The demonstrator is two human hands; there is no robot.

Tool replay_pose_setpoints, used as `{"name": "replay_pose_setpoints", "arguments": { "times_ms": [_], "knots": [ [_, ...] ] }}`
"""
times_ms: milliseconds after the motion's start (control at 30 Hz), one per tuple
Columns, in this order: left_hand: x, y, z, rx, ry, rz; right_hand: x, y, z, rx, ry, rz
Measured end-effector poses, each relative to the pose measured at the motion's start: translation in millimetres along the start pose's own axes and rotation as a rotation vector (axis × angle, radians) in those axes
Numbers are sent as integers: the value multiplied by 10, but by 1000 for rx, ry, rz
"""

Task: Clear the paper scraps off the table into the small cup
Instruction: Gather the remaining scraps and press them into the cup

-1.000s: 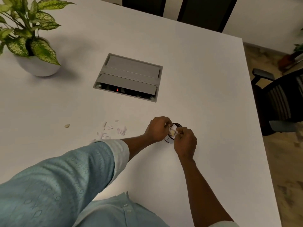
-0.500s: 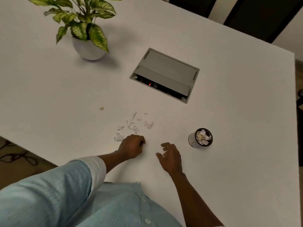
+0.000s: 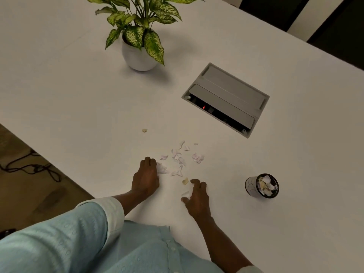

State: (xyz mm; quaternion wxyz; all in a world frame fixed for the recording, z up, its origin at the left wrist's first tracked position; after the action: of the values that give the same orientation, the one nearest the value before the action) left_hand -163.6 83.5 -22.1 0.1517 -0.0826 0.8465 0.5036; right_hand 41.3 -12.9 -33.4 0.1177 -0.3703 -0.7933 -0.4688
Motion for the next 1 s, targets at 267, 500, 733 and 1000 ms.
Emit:
{"name": "replay_pose_setpoints", "arguments": {
  "times_ms": [267, 500, 733, 1000],
  "knots": [
    [-67, -93, 148, 62, -101, -33, 332, -39, 337, 15, 125, -174],
    [-155, -124, 211, 79, -192, 10, 568, -77, 498, 61, 245, -389],
    [-196, -239, 150, 80, -270, 136, 644, -90, 497, 76, 329, -528],
    [-227, -300, 68, 109, -204, 28, 400, -27, 415, 46, 259, -477]
  ]
}}
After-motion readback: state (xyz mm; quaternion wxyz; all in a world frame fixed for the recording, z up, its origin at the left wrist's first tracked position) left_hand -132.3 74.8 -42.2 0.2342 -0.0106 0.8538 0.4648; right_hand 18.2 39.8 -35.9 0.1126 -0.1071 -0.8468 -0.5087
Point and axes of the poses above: each hand's wrist, its own z-axis towards the middle knuckle, its own y-axis out of the back of the hand, x = y × z, the point moved 7 cm from there along z, towards the middle knuckle, and after that the axes turned 4 degrees about x, right-handed, at the moved point
